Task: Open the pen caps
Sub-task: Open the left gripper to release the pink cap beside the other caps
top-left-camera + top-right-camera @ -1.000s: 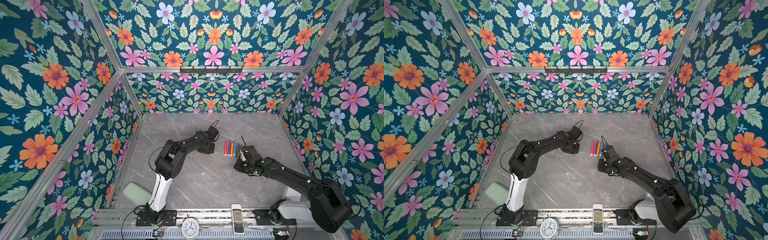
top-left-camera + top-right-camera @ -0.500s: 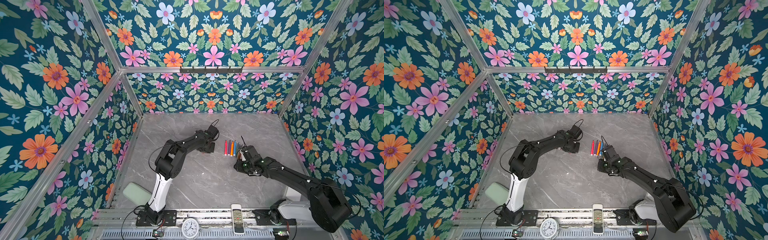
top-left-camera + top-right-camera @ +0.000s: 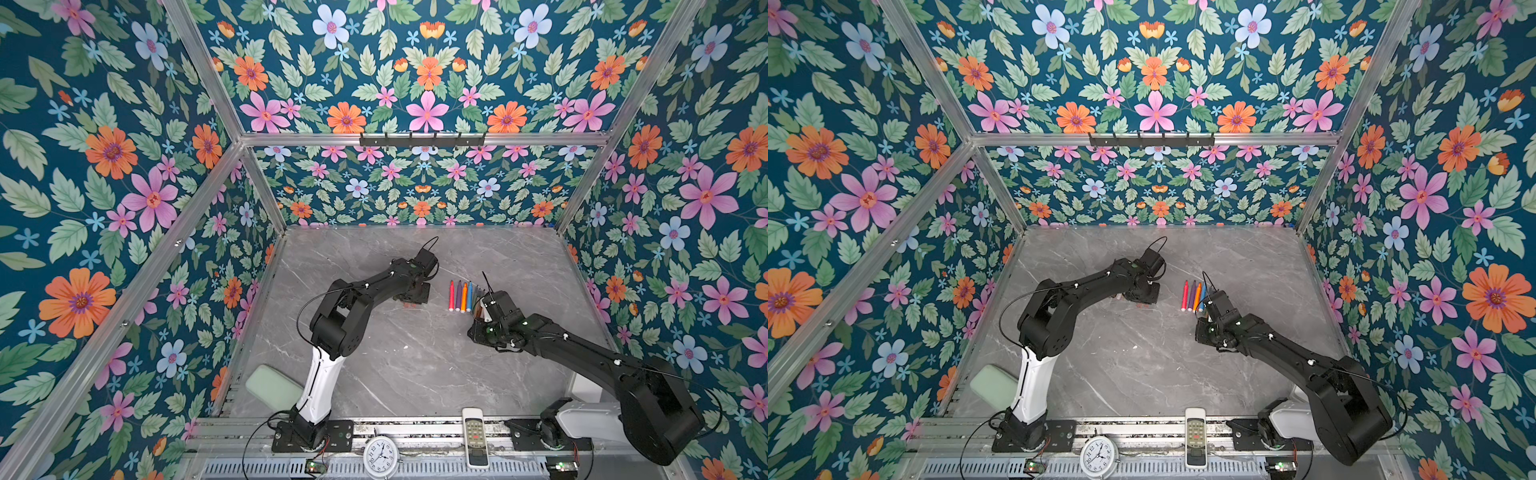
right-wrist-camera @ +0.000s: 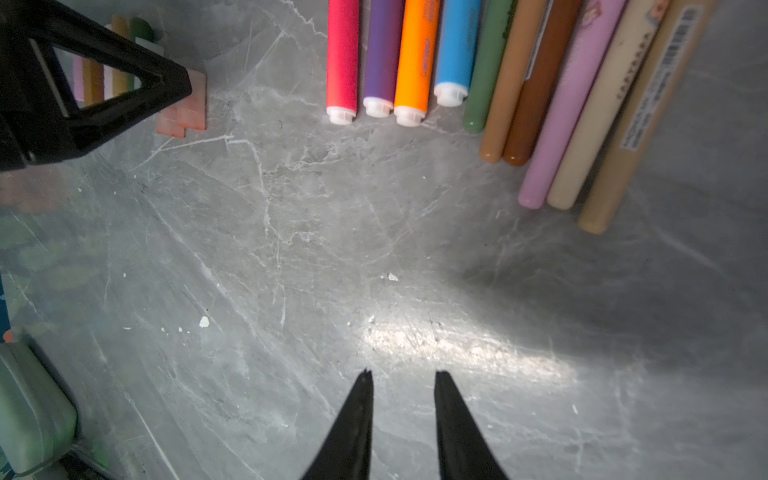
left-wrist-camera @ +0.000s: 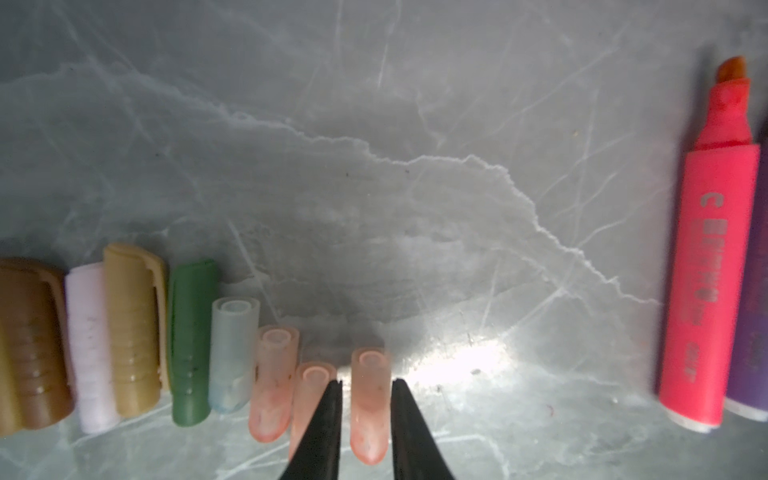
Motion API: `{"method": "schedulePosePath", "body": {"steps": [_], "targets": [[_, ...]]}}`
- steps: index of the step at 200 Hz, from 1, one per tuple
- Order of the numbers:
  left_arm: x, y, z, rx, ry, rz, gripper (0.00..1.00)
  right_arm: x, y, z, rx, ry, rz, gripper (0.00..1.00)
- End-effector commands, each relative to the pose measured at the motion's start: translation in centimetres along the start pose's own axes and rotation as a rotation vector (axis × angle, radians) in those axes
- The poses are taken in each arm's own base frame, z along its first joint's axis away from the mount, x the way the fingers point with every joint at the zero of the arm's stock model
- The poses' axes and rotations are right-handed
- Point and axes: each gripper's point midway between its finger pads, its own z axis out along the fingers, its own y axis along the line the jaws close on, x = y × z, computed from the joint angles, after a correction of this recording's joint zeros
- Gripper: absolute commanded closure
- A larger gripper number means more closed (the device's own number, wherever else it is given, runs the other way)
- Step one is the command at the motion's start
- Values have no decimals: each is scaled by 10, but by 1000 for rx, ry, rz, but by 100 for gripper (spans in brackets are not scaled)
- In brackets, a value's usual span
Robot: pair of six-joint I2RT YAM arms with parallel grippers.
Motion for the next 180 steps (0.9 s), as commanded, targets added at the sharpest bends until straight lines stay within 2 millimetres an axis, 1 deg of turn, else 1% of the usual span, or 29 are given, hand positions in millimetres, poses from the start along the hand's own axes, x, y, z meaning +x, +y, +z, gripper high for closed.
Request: {"method": "schedulePosePath", "body": {"steps": [1, 13, 28, 37, 46, 63, 94, 141, 167, 180], "targets": [[-3, 1, -11, -7, -14, 14, 79, -2, 1, -1, -4, -11, 7, 72], [-7, -5, -18, 14, -33, 19, 82, -3, 1, -1, -4, -11, 8, 72], [-11, -18, -24, 72, -52, 25, 90, -2, 1, 0, -3, -9, 7, 72], [-11, -25, -24, 99, -53, 29, 94, -2, 2, 0, -5, -9, 7, 72], [-10, -29, -22, 113, -46, 30, 96, -2, 1, 0, -3, -8, 8, 72], [-4, -31, -14, 118, -21, 29, 96, -2, 1, 0, -3, -8, 8, 72], [6, -29, 1, 103, 18, 26, 95, -1, 1, -1, -2, -9, 9, 72], [6, -23, 7, 63, 15, 29, 92, -2, 1, 0, -3, -8, 9, 72], [6, -14, 8, 22, 17, 32, 90, -2, 1, 0, -3, -8, 10, 72], [7, -11, 9, 2, 20, 34, 87, -2, 1, 0, -3, -8, 10, 72]]}}
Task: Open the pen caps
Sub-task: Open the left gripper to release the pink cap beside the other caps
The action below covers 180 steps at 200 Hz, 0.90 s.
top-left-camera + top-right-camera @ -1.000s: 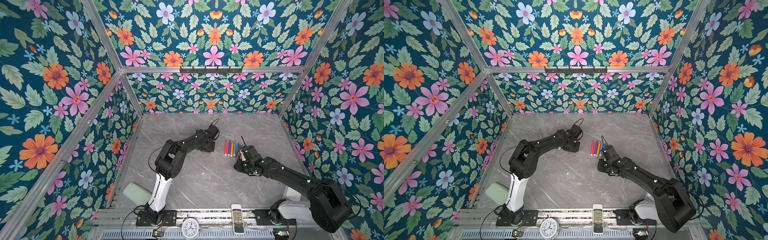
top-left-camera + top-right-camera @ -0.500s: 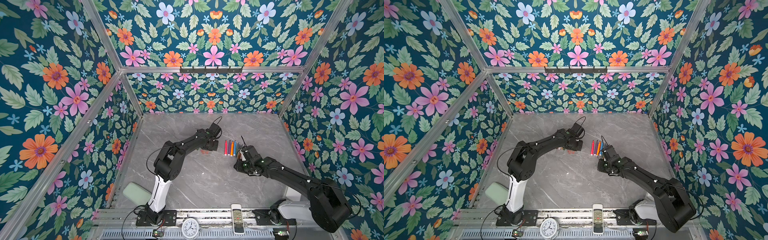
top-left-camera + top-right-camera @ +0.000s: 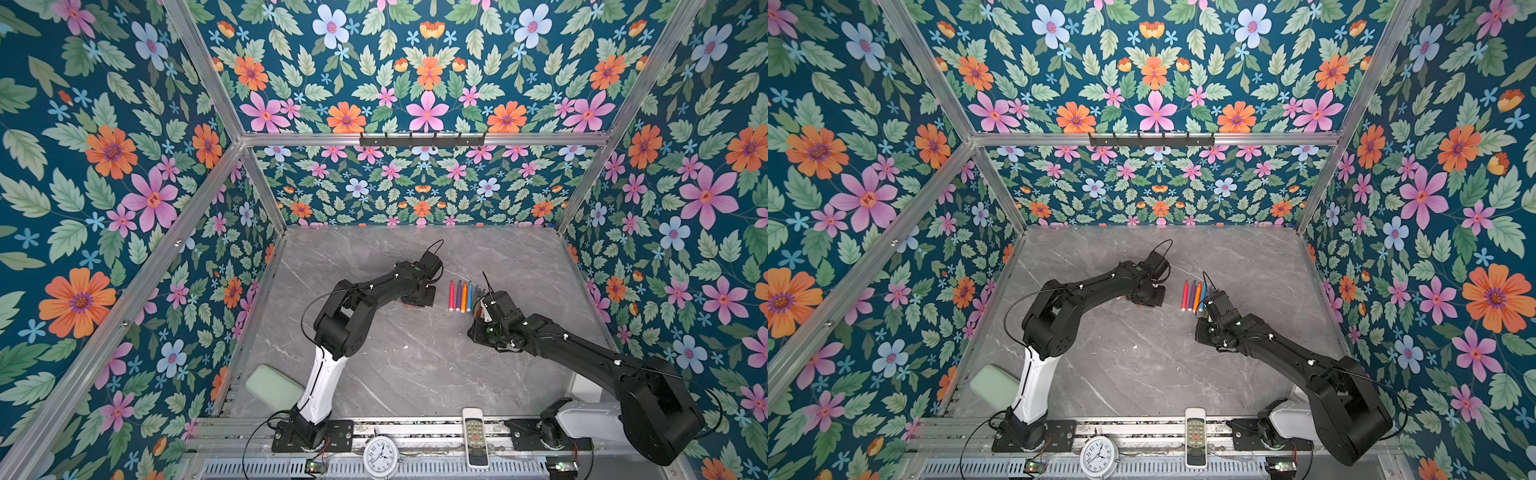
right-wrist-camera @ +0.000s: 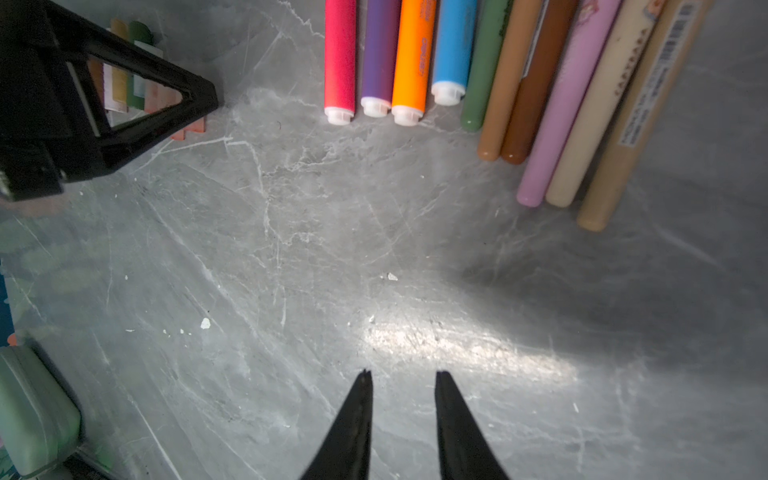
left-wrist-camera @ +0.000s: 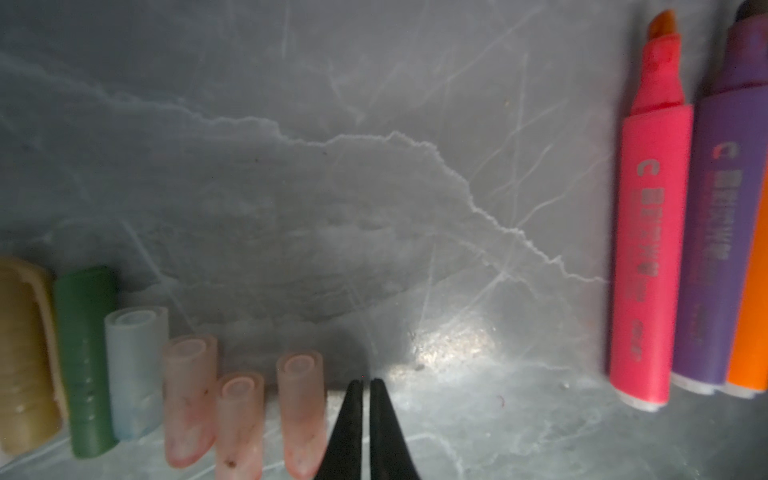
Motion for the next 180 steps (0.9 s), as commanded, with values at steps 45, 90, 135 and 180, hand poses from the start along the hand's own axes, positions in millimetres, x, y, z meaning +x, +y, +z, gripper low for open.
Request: {"method": "schedulePosePath", "body": {"steps": [45, 90, 135, 180], "targets": [[0, 10, -2, -52, -1, 1, 80, -2, 2, 0, -3, -5, -2, 72], [-2, 9, -2, -51, -4, 2, 80, -2, 1, 1, -2, -7, -1, 72], [-3, 7, -7, -39, -9, 2, 79, -2, 1, 1, -2, -6, -2, 72], [-36, -13, -75, 94, -248, -7, 71, -6, -5, -12, 19, -58, 10, 72]]}}
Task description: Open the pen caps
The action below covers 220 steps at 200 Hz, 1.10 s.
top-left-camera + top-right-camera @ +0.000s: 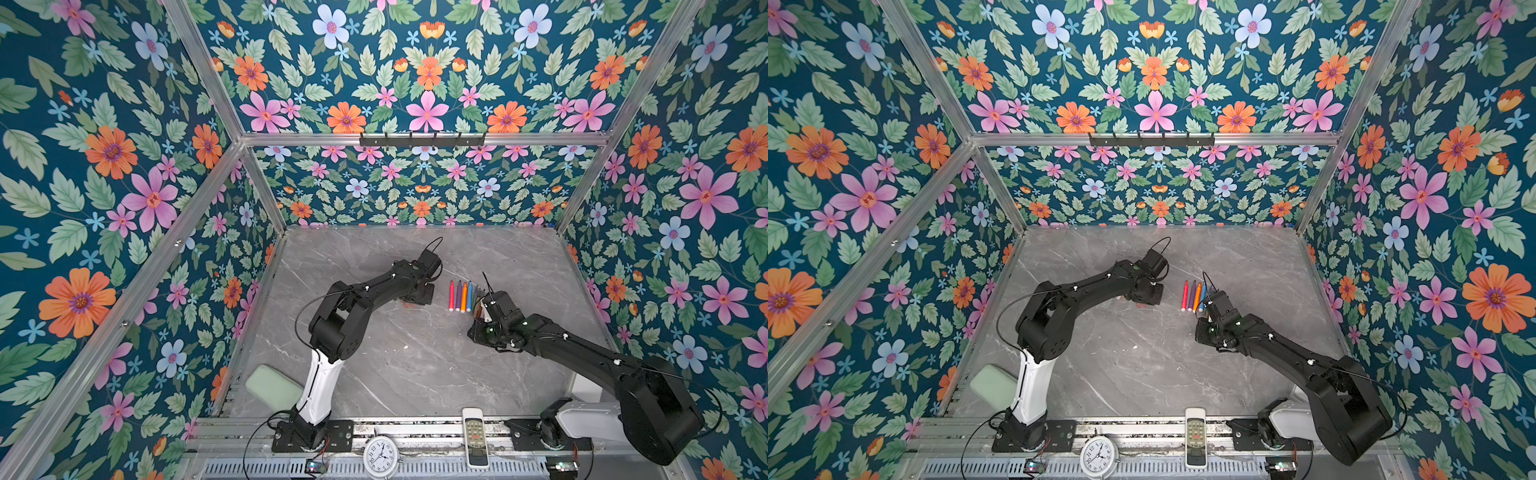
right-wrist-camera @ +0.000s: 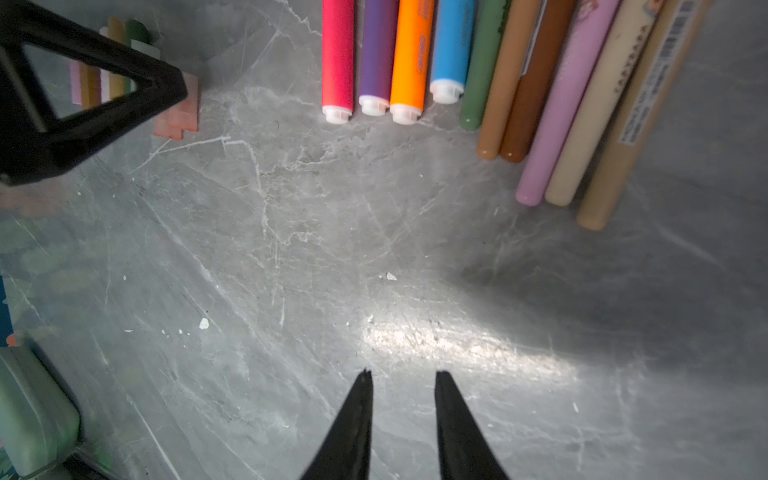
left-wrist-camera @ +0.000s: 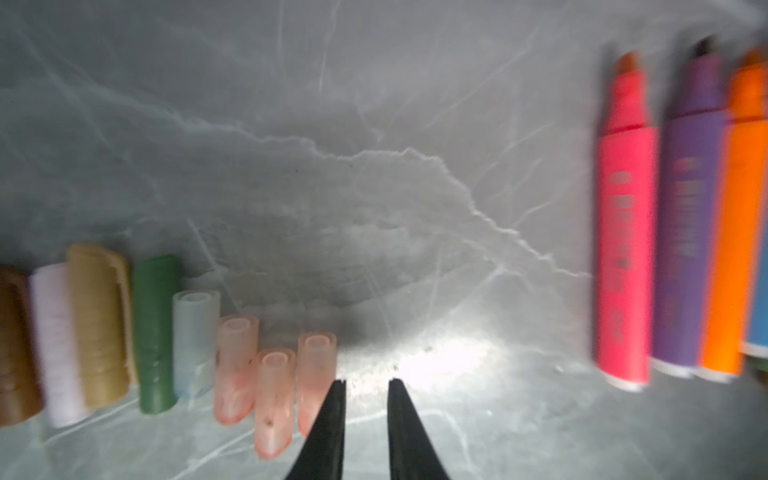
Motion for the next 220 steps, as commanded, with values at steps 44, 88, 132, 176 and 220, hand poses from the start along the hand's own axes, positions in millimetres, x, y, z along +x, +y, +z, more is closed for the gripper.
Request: {"method": "schedulePosePath", "body": {"steps": [44, 88, 132, 176, 220], "targets": [[-59, 15, -129, 104, -485, -69, 61, -40, -15, -48, 119, -181, -54, 71], [-35, 139, -222, -116, -870, -360, 45, -98, -37, -140, 300, -559, -114, 62], [47, 233, -269, -407, -1268, -658, 0, -109, -56, -195, 287, -1132, -229, 1], [97, 262, -260, -546, -1390, -738, 0, -89, -81, -176, 428, -1155, -413, 1], [79, 258, -227, -729, -1178, -477, 0, -83, -103, -144, 431, -1146, -416, 1]]}}
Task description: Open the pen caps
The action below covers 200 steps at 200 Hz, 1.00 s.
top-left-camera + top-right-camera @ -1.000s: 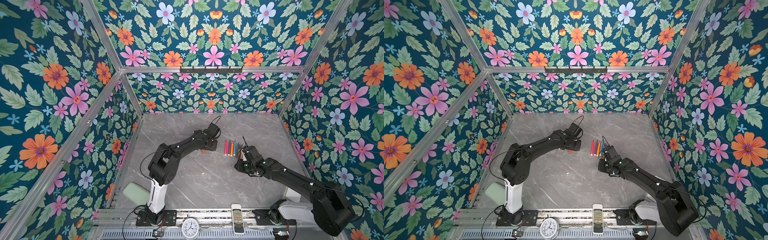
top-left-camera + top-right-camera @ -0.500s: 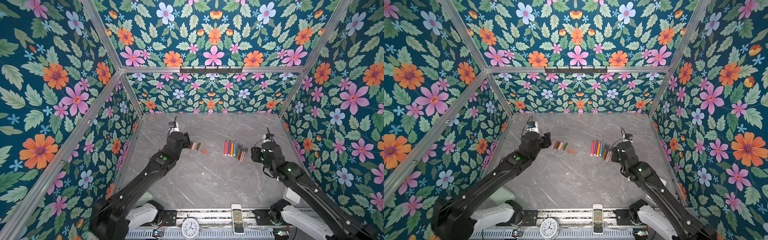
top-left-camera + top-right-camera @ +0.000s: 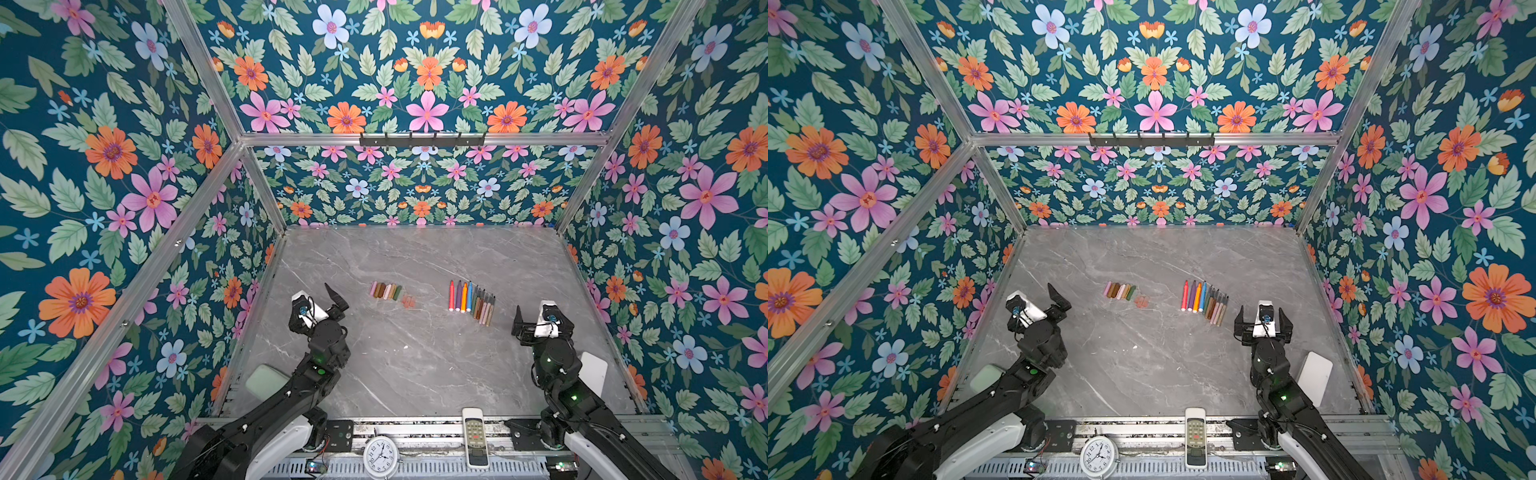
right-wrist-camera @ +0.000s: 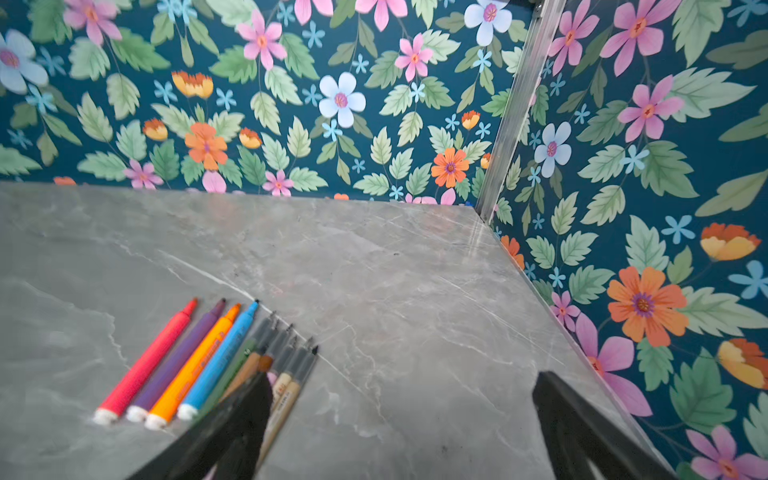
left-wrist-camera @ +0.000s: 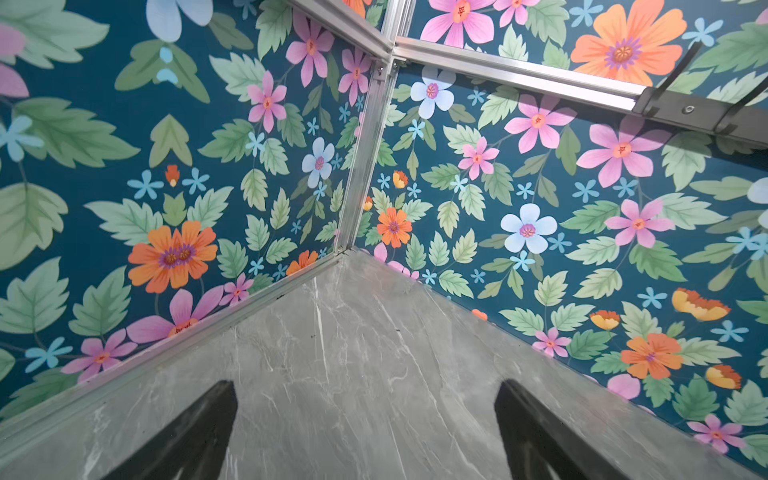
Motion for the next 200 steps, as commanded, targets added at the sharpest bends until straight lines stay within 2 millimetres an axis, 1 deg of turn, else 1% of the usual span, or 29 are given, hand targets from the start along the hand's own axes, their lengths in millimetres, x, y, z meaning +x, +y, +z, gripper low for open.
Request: {"method": "schedulePosePath", "body": {"steps": [1, 10, 21, 28, 40, 49, 63, 72, 83, 94, 99, 107, 115, 117, 119, 126, 132, 140, 152, 161, 165, 167, 171, 182, 193, 196, 199, 200], "targets": [[5, -1, 6, -24, -8, 149, 0, -5, -8, 5, 24, -68, 37, 1], [9, 3, 8, -51, -16, 152, 0, 6, -16, 10, 37, -38, 85, 1], [11, 15, 11, -103, -40, 142, 0, 18, -25, 17, 51, -2, 159, 1], [13, 18, 13, -112, -47, 163, 1, 27, -35, 21, 76, 29, 212, 1], [17, 17, 16, -96, -53, 226, 5, 31, -46, 27, 107, 49, 255, 1], [20, 18, 19, -105, -58, 255, 7, 31, -48, 32, 103, 48, 257, 1], [26, 23, 23, -144, -65, 270, 4, 30, -51, 41, 112, 35, 261, 1], [28, 29, 25, -184, -73, 267, 0, 32, -49, 49, 107, 57, 260, 1], [31, 39, 26, -251, -86, 275, 0, 31, -44, 61, 89, 76, 271, 1], [39, 45, 27, -304, -79, 301, 0, 30, -39, 72, 70, 78, 288, 1], [42, 48, 27, -320, -75, 298, 0, 28, -35, 76, 53, 71, 269, 1], [44, 52, 26, -340, -73, 300, 0, 32, -31, 81, 35, 87, 257, 1], [44, 47, 28, -307, -75, 303, 0, 35, -35, 85, 62, 81, 259, 1], [45, 46, 29, -296, -75, 307, 0, 39, -35, 86, 68, 88, 260, 1], [45, 45, 29, -288, -75, 310, 0, 37, -36, 86, 74, 72, 265, 1], [45, 43, 30, -269, -74, 322, 0, 39, -36, 89, 78, 52, 267, 1], [46, 43, 31, -265, -73, 332, 0, 39, -31, 90, 44, 33, 251, 1], [47, 43, 33, -256, -72, 337, 0, 47, -20, 93, -11, 64, 236, 1], [47, 46, 36, -246, -74, 327, 0, 45, -18, 101, -17, 53, 214, 1], [52, 50, 39, -216, -69, 300, 0, 49, -16, 105, -20, 99, 214, 1], [54, 53, 42, -209, -68, 282, 0, 53, -15, 106, -24, 140, 217, 1], [54, 53, 44, -205, -68, 278, 0, 52, -15, 108, -25, 147, 222, 1], [53, 55, 47, -212, -70, 272, 0, 56, -13, 111, -27, 180, 215, 1], [53, 56, 54, -217, -60, 283, 0, 55, -10, 122, -40, 190, 186, 1], [57, 54, 59, -213, -36, 295, 0, 60, -8, 119, -48, 236, 195, 1], [59, 53, 61, -208, -27, 300, 0, 60, -8, 120, -47, 229, 190, 1], [60, 52, 63, -203, -19, 303, 0, 55, -8, 121, -47, 202, 192, 1], [60, 51, 64, -201, -16, 304, 0, 57, -8, 121, -46, 207, 191, 1]]}}
